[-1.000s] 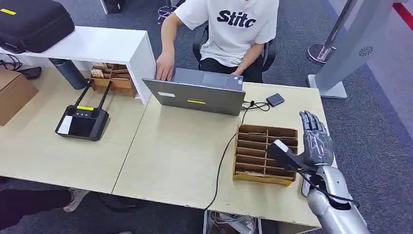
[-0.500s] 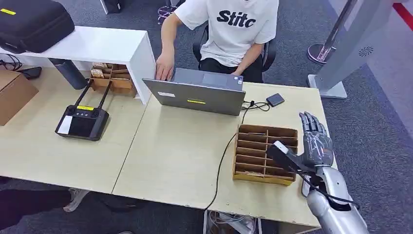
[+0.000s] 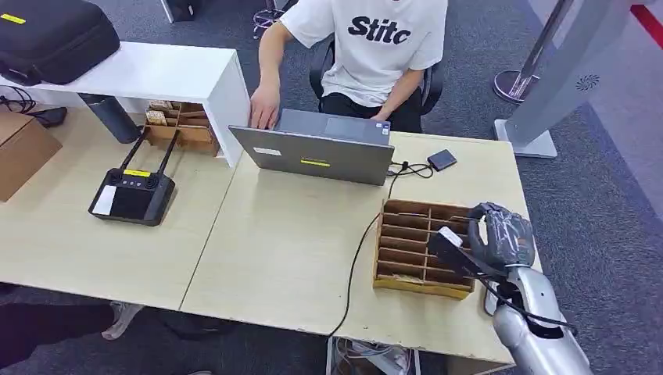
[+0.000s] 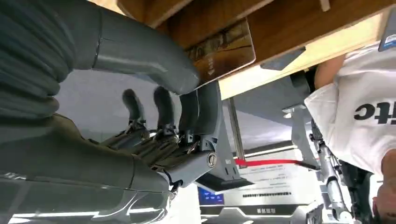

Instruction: Pass the card to the sensor for recognition and then transmit it.

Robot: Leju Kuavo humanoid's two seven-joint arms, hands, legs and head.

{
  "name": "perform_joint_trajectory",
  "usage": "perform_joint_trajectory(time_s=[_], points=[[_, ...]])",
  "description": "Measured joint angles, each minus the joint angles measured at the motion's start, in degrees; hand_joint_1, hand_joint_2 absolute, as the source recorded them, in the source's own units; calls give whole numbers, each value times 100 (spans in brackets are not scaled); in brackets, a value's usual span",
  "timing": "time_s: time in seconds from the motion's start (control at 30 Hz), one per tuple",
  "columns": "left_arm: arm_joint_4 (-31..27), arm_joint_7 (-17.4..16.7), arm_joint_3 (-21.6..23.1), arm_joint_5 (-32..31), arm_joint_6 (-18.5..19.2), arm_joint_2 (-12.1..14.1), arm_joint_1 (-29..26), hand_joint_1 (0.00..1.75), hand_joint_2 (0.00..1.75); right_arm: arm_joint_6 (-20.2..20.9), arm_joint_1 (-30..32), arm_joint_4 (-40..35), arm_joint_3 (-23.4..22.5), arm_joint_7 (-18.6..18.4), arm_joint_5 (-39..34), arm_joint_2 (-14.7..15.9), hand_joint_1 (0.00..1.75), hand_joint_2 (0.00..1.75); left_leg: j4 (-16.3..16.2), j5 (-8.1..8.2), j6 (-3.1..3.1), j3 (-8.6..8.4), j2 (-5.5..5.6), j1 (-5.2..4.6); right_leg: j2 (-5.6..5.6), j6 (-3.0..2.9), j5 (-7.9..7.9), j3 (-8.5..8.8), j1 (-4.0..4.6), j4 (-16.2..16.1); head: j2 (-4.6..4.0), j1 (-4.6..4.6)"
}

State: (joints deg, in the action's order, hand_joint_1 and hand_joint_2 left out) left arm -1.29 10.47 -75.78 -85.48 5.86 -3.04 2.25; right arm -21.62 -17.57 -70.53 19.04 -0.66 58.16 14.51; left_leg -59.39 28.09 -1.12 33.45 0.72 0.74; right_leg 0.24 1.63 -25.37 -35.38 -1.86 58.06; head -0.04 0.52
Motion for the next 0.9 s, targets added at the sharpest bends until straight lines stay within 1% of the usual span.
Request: perform_joint_trajectory(time_s=[0.7,0.9], points=[[0,33,2,0,13,0,-3,0,175,-39,-56,-2,4,48,-157,-33,175,175,0,0,0,2,1,0,0,0,0,1,0,0,0,0],[0,48,2,0,17,2,-4,0,175,-304,-93,-101,0,87,-175,-39,175,175,0,0,0,1,0,0,0,0,0,0,0,1,0,0]])
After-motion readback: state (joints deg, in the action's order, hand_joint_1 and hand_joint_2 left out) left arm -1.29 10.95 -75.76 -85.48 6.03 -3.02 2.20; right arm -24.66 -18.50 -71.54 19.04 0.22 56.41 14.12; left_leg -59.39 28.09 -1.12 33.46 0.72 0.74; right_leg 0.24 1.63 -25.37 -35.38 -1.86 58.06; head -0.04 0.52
